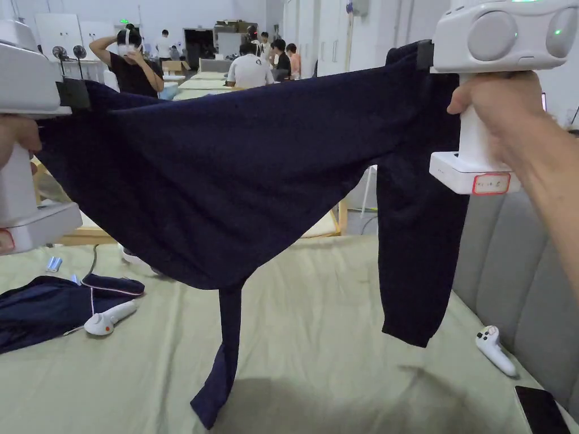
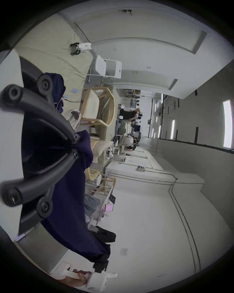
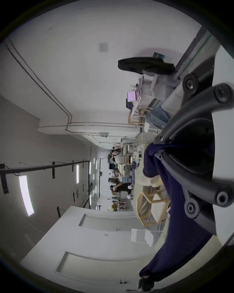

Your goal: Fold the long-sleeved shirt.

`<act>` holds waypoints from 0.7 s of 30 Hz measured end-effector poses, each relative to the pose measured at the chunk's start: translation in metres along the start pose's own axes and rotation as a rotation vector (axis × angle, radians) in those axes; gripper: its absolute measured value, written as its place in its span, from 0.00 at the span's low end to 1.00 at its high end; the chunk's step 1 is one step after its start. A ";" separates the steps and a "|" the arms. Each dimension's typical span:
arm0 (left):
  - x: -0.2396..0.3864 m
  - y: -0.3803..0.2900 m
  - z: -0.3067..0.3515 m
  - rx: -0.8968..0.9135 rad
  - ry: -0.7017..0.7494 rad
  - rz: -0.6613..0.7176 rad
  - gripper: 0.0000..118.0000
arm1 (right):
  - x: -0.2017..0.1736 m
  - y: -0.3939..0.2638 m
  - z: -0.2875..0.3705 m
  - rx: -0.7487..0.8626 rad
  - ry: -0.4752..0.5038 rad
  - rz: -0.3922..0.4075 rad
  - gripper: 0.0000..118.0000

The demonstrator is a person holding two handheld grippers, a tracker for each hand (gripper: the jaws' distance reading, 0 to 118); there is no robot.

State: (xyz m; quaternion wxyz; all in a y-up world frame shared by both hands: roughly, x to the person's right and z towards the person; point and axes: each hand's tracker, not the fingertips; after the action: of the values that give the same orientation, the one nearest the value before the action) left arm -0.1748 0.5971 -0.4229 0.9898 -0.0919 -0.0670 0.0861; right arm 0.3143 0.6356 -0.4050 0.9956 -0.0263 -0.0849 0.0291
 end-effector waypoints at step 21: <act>-0.026 -0.279 -0.018 -0.422 0.041 0.013 0.06 | -0.001 -0.336 -0.013 -0.527 0.112 -0.051 0.02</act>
State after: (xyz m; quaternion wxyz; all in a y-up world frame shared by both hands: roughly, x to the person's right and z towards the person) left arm -0.1533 0.3188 -0.3890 0.9492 -0.2994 -0.0627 0.0745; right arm 0.3335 0.2995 -0.3990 0.9579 -0.2841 -0.0351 -0.0205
